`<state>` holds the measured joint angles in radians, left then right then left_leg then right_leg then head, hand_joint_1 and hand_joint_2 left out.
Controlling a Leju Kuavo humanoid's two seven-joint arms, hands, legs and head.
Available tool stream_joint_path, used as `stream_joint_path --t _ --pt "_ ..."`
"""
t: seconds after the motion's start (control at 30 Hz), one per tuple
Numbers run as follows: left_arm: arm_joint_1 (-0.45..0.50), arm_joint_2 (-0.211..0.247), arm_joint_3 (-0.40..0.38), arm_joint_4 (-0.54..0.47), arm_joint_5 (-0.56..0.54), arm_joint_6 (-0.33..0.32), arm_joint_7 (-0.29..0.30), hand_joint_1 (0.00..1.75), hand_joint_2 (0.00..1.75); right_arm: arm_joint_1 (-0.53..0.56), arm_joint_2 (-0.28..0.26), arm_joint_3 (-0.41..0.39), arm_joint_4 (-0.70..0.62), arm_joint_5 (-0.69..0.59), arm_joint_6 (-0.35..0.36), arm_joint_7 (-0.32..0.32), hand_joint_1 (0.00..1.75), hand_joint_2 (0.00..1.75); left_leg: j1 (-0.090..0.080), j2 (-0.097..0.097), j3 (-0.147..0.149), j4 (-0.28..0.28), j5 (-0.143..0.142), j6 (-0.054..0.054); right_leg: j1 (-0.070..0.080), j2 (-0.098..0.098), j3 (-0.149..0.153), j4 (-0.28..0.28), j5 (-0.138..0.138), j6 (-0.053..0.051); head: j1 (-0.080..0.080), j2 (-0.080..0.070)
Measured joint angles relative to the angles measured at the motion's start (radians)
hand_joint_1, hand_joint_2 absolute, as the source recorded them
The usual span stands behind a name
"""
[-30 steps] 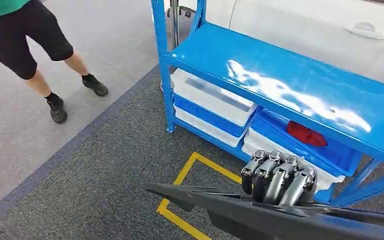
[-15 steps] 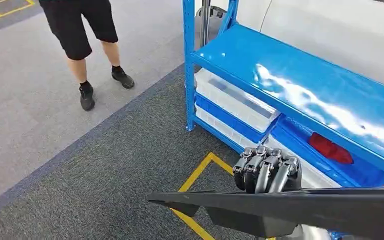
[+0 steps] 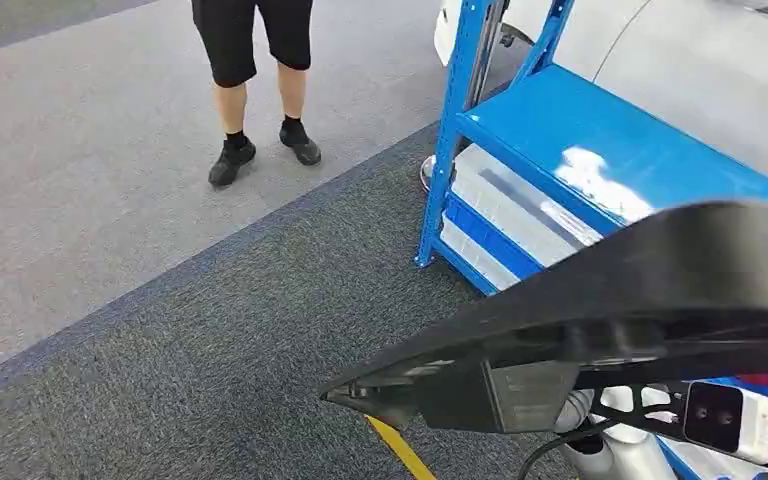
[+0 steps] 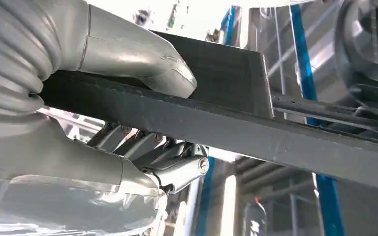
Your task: Take the parts from the cabinet and place them on the table.
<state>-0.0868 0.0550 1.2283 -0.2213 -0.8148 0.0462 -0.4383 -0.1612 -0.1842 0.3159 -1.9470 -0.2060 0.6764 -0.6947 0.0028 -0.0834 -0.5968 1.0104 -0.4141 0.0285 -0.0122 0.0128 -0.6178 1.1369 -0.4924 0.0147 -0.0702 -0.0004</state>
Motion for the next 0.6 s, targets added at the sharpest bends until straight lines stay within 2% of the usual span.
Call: stream_joint_path --t 0.03,0.07,0.13,0.2,0.23,0.27,0.3,0.33,0.37,0.4,0.43,0.47,0.5,0.53,0.57,0.6 --pt "0.000 0.003 0.003 0.000 0.002 0.000 -0.002 0.00 1.75 0.002 -0.007 0.000 0.000 -0.002 0.001 0.000 1.75 1.75 0.000 -0.009 -0.001 0.002 0.000 -0.002 0.000 0.030 0.039 -0.084 0.037 -0.006 0.000 0.000" --pt "0.000 0.004 0.004 0.000 0.003 0.000 -0.002 0.00 1.75 0.006 -0.019 0.000 0.001 -0.008 0.004 0.000 1.75 1.75 0.000 -0.015 -0.007 0.005 0.000 -0.007 -0.002 0.076 0.050 -0.113 0.022 -0.005 0.000 0.000" --pt "0.001 0.014 0.007 0.000 0.007 0.000 -0.004 0.00 1.75 0.015 -0.027 0.000 0.001 -0.014 0.004 0.000 1.75 1.75 0.004 -0.031 -0.016 0.005 0.003 -0.021 0.007 0.051 0.046 -0.119 0.030 -0.006 0.000 0.000" --pt "0.006 0.015 0.011 0.000 0.006 0.000 -0.005 0.00 1.75 0.015 -0.033 0.000 0.001 -0.015 0.005 0.000 1.75 1.75 0.005 -0.050 -0.018 -0.002 0.008 -0.035 0.006 0.035 0.049 -0.126 0.034 -0.017 0.000 0.000" --pt "0.006 0.019 0.012 0.000 0.008 0.001 -0.006 0.00 1.75 0.017 -0.036 0.000 0.001 -0.015 0.005 0.000 1.75 1.75 0.006 -0.024 -0.020 0.010 0.003 -0.036 -0.002 0.018 0.056 -0.138 0.041 -0.025 0.000 0.000" --pt "0.007 0.018 0.013 0.000 0.010 0.001 -0.009 0.00 1.75 0.021 -0.037 0.000 0.001 -0.015 0.006 0.000 1.75 1.75 0.000 0.027 -0.033 0.039 -0.020 -0.039 0.000 0.009 0.061 -0.142 0.040 -0.033 0.000 0.000" --pt "0.003 0.019 0.014 0.000 0.014 0.001 -0.015 0.00 1.75 0.025 -0.038 0.000 0.001 -0.018 0.009 -0.001 1.75 1.75 0.002 0.052 -0.062 0.100 -0.057 -0.043 0.001 -0.004 0.061 -0.142 0.039 -0.037 0.000 0.000" --pt "-0.001 0.019 0.017 0.000 0.020 -0.002 -0.020 0.00 1.75 0.033 -0.041 -0.001 0.001 -0.019 0.012 -0.001 1.75 1.75 0.004 0.065 -0.099 0.177 -0.096 -0.048 0.003 -0.018 0.061 -0.141 0.038 -0.038 0.000 0.000" --pt "-0.002 0.018 0.021 0.000 0.021 -0.007 -0.026 0.00 1.75 0.044 -0.044 -0.003 0.001 -0.023 0.015 0.000 1.75 1.75 0.007 0.069 -0.141 0.265 -0.132 -0.052 0.004 -0.033 0.061 -0.141 0.037 -0.038 0.000 0.000" --pt "-0.001 0.014 0.025 0.000 0.024 -0.011 -0.032 0.00 1.75 0.056 -0.050 -0.008 0.001 -0.029 0.018 0.000 1.75 1.75 0.010 0.072 -0.163 0.314 -0.142 -0.055 0.005 -0.046 0.060 -0.140 0.036 -0.037 0.000 0.000" --pt "0.003 0.014 0.028 0.000 0.027 -0.012 -0.033 0.00 1.75 0.066 -0.053 -0.013 0.000 -0.032 0.020 0.000 1.75 1.75 0.013 0.075 -0.158 0.307 -0.128 -0.057 0.006 -0.058 0.062 -0.140 0.034 -0.036 0.000 0.000" --pt "0.007 0.014 0.029 0.000 0.028 -0.013 -0.035 0.00 1.75 0.071 -0.058 -0.016 0.000 -0.034 0.021 0.000 1.75 1.75 0.015 0.079 -0.124 0.247 -0.093 -0.058 0.006 -0.069 0.063 -0.139 0.032 -0.033 0.000 0.000" --pt "0.008 0.014 0.029 0.000 0.028 -0.013 -0.035 0.00 1.75 0.074 -0.060 -0.019 0.000 -0.034 0.021 0.000 1.75 1.75 0.015 0.087 -0.072 0.153 -0.051 -0.057 0.006 -0.080 0.065 -0.138 0.030 -0.031 0.000 0.000" --pt "0.007 0.014 0.030 0.000 0.028 -0.013 -0.037 0.00 1.75 0.076 -0.061 -0.021 0.000 -0.034 0.021 0.000 1.75 1.75 0.015 0.110 -0.016 0.056 -0.015 -0.054 0.006 -0.089 0.069 -0.136 0.026 -0.027 0.000 0.000" --pt "0.004 0.014 0.030 0.000 0.028 -0.013 -0.038 0.00 1.75 0.078 -0.062 -0.024 -0.002 -0.034 0.021 0.000 1.75 1.75 0.007 0.156 0.010 0.000 -0.025 -0.044 0.009 -0.098 0.073 -0.136 0.023 -0.022 0.000 0.000" --pt "0.002 0.014 0.030 0.000 0.028 -0.014 -0.038 0.00 1.75 0.079 -0.066 -0.025 -0.005 -0.034 0.021 0.000 1.75 1.75 0.003 0.146 0.012 -0.002 -0.018 -0.034 0.015 -0.105 0.074 -0.135 0.021 -0.017 0.000 0.000"
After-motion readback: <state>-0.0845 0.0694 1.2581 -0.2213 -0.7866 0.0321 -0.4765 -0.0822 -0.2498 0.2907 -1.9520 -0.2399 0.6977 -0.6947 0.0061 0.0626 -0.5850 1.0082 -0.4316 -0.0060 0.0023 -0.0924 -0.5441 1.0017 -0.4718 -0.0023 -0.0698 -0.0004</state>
